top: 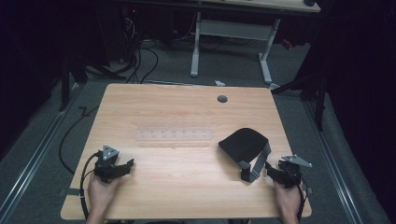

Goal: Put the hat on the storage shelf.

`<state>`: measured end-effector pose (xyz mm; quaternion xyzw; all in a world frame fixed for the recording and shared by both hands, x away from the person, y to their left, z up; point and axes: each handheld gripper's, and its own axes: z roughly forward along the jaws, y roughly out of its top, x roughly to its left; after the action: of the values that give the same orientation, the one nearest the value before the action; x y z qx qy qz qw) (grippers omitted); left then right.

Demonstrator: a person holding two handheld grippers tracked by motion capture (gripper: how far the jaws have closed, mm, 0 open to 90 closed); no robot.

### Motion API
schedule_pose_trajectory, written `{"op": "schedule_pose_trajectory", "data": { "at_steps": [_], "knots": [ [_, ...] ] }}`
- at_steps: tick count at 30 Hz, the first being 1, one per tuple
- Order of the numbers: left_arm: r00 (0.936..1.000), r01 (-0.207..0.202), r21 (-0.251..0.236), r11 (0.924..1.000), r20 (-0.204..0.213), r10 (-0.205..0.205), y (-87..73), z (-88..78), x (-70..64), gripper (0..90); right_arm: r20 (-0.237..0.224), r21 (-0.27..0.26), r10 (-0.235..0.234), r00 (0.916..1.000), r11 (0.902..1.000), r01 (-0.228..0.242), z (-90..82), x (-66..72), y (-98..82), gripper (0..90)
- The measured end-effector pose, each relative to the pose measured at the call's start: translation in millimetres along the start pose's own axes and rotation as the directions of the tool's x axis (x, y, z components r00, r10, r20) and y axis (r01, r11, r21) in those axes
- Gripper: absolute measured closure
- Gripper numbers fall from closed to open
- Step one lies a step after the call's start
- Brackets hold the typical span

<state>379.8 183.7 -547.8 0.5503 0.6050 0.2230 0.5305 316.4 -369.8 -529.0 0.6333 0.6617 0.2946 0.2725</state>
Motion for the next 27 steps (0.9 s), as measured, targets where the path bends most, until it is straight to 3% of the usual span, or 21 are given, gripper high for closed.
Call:
{"op": "schedule_pose_trajectory", "data": {
  "at_steps": [5,13,16,19,21,27],
  "knots": [
    [1.0,-0.002,0.004,1.0,0.004,0.002,-0.3,-0.2,-0.3,29.7,-0.014,-0.006,0.03,0.9995,0.9995,-0.03,-4.1,1.9,0.7,44.5],
    [0.9999,-0.008,0.01,0.9999,0.014,0.007,-0.8,-0.6,-0.9,28.5,-0.034,-0.069,0.003,0.9994,0.9976,-0.006,-16.6,8.5,1.0,42.0],
    [0.9999,-0.01,0.011,0.9999,0.013,0.01,-0.8,-0.7,-0.7,28.5,-0.066,-0.106,0.008,0.9978,0.9943,-0.015,-24.9,10.9,5.4,40.7],
    [0.9999,-0.007,0.01,0.9999,0.013,0.007,-0.8,-0.6,-0.9,28.5,-0.082,-0.109,0.009,0.9966,0.9939,-0.017,-25.6,13.3,9.2,39.3],
    [0.9999,-0.006,0.009,0.9999,0.012,0.006,-0.8,-0.5,-1.0,28.5,-0.118,-0.091,0.007,0.993,0.9957,-0.018,-23.3,17.5,17.1,39.9],
    [0.9999,-0.006,0.009,0.9999,0.012,0.006,-0.8,-0.5,-1.0,28.5,-0.116,-0.075,-0.001,0.9933,0.9971,-0.008,-18.4,24.9,30.1,37.9]
  ]
}}
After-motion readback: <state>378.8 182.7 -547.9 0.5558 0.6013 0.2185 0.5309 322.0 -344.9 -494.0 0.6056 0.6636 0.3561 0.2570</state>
